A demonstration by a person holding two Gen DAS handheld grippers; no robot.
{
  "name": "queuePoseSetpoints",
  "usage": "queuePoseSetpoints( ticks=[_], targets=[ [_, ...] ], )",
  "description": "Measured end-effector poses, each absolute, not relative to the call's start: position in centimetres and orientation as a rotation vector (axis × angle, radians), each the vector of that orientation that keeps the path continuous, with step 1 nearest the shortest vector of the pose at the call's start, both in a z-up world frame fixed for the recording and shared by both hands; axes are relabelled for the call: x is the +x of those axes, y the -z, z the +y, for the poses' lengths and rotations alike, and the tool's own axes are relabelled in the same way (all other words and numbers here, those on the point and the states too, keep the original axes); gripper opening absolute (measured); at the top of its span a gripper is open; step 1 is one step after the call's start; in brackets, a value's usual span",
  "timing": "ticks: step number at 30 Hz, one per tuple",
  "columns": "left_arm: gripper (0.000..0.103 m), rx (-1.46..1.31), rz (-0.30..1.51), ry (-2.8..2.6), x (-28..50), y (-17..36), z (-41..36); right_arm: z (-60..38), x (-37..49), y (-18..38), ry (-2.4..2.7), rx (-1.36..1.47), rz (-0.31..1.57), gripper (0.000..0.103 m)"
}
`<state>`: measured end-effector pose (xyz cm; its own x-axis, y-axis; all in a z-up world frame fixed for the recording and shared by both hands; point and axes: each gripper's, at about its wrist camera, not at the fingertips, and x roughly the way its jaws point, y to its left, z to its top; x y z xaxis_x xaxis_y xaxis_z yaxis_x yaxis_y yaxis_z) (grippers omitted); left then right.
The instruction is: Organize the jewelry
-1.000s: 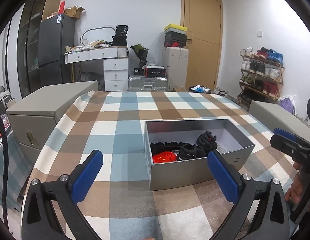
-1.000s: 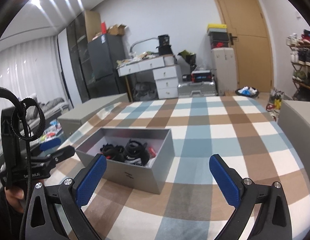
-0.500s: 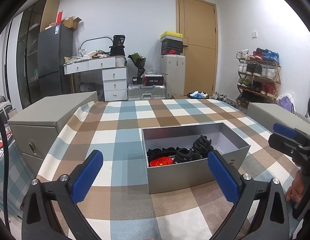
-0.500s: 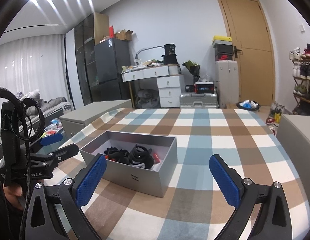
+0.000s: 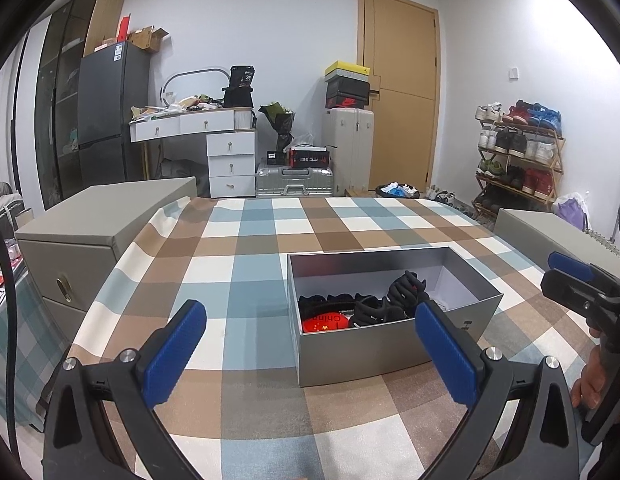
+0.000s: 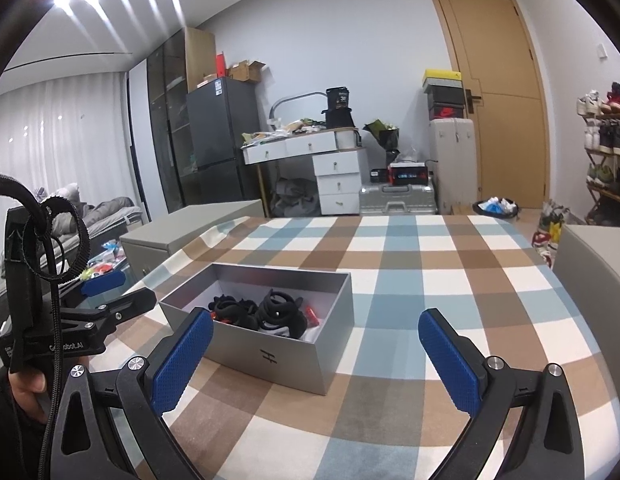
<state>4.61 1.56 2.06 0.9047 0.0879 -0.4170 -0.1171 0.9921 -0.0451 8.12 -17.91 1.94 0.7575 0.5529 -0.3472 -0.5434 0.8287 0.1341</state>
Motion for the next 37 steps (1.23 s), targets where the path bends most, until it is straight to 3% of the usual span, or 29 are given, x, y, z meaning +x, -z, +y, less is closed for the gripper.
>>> queuePoseSetpoints(
  ticks=[37],
  targets=[
    [0.102, -0.052, 0.411, -0.101, 4.3, -2.34, 0.93, -17.99, 8.15, -2.01, -0.6, 0.024, 0.389, 0.103]
  ],
)
